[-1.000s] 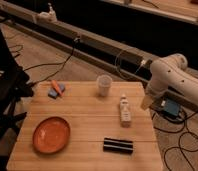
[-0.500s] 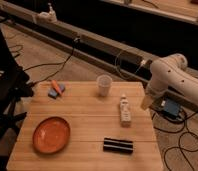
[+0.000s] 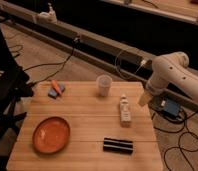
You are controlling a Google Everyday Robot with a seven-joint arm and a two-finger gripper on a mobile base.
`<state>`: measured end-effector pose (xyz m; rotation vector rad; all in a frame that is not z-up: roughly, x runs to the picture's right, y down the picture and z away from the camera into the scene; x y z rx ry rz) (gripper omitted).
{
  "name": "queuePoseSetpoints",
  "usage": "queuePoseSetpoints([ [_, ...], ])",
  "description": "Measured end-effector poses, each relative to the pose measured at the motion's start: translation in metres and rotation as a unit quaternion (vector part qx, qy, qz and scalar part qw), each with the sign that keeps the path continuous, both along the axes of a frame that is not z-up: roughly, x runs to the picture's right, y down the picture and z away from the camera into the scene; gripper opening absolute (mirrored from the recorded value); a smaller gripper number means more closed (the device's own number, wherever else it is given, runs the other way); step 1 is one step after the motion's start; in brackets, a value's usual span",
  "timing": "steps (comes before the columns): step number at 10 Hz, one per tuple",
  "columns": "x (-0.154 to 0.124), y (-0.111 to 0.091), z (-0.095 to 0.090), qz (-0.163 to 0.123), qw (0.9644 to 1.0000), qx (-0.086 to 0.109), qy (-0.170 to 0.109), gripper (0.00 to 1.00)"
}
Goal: Stand the bottle upright
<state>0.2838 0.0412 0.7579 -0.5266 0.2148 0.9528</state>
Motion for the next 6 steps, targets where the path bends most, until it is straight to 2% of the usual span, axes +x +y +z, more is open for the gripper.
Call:
queuePoseSetpoints([
  [1, -0.005, -0.009, 0.010, 0.047, 0.9989, -0.005, 0.007, 0.74],
  [2, -0.012, -0.014, 0.020, 0.089, 0.9958, -0.016, 0.010, 0.74],
  [3, -0.016, -0.018, 0.027, 0.120, 0.9925, -0.022, 0.013, 0.74],
  [4, -0.022, -0.025, 0.035, 0.156, 0.9872, -0.027, 0.017, 0.74],
  [6, -0.037, -0.041, 0.053, 0.232, 0.9713, -0.029, 0.043, 0.74],
])
